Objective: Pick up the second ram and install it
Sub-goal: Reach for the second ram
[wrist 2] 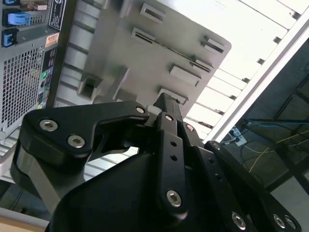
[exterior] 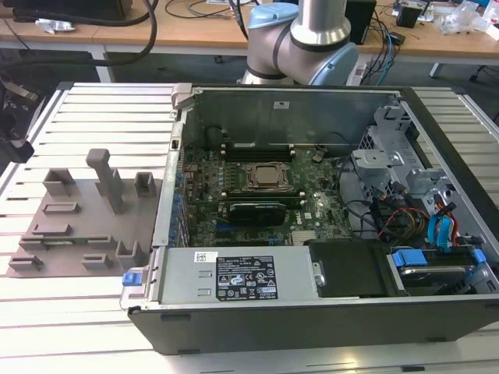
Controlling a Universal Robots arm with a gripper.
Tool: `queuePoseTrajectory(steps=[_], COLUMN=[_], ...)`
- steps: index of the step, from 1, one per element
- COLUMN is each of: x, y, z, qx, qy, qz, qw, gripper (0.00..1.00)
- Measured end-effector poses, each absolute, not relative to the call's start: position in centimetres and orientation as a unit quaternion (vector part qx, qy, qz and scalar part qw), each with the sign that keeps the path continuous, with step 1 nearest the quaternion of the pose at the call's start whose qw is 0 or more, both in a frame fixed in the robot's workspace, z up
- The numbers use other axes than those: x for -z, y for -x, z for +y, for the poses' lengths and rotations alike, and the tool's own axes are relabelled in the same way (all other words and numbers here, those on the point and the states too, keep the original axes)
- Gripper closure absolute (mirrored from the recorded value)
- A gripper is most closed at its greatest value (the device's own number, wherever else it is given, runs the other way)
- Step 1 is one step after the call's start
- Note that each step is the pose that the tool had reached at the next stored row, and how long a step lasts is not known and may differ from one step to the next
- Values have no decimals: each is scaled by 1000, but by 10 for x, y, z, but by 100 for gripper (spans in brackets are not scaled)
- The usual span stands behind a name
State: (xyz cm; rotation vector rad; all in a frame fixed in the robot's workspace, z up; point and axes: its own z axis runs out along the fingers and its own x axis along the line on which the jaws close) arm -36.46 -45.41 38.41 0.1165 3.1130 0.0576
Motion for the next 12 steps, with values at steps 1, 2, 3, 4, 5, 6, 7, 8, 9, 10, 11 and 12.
queuePoseTrajectory(steps=[1,2,3,4,5,6,7,8,9,10,11,12], x=[-384,-383,-383,-381,-381,-380,-379,-379,-379,-379,-379,-379], y=[365,365,365,365,365,365,365,365,365,365,365,365], z=[-456,-459,-461,-465,-467,-469,-470,-470,-470,-470,-471,-470], qx=[-18,-18,-18,-18,-18,-18,-18,-18,-18,-18,-18,-18], qy=[-37,-37,-37,-37,-37,-37,-37,-37,-37,-37,-37,-37], qz=[999,999,999,999,999,999,999,999,999,999,999,999], qw=[13,13,13,13,13,13,13,13,13,13,13,13], gripper=[90,90,90,90,90,90,90,90,90,90,90,90])
